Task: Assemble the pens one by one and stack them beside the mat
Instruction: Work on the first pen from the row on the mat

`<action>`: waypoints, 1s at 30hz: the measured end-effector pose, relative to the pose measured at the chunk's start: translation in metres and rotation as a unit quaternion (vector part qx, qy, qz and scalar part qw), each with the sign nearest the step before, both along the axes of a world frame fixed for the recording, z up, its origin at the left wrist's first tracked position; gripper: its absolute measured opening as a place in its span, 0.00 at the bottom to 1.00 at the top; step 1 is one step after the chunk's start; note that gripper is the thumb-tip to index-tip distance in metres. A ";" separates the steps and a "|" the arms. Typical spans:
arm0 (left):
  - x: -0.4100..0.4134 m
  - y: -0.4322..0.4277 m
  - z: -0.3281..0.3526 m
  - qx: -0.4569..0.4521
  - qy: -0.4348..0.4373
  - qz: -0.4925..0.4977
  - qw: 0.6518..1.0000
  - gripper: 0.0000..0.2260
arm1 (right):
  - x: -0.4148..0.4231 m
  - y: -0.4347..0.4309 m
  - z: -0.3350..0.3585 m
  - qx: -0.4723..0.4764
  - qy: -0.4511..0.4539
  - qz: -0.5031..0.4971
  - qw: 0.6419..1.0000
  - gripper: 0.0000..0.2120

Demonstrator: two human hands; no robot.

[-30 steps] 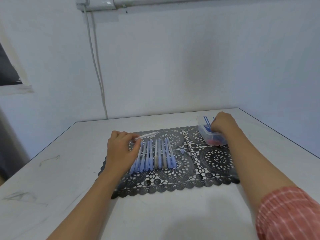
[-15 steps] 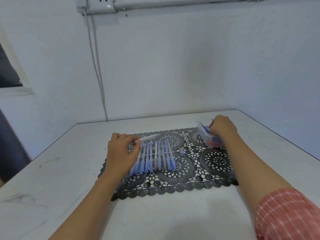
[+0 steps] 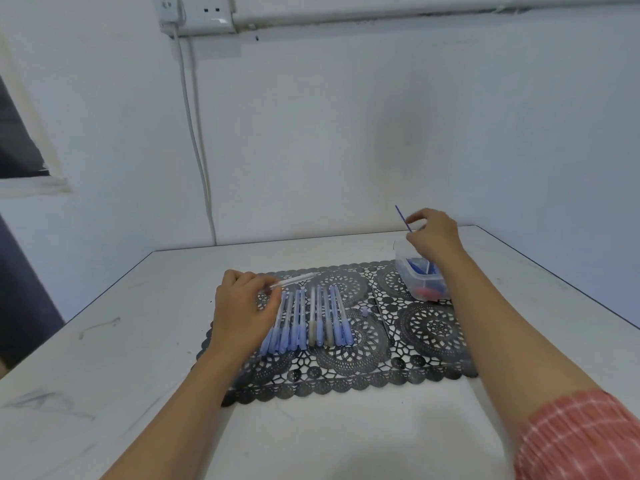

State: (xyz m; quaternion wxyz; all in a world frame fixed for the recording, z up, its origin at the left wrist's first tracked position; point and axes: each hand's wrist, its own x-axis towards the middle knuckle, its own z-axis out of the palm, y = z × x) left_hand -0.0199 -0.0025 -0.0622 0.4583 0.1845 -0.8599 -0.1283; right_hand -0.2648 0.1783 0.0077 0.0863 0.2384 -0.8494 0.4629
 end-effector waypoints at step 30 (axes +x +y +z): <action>0.005 0.005 0.009 0.034 0.000 -0.037 0.999 0.06 | 0.093 -0.002 -0.053 0.243 0.404 0.161 0.867 0.46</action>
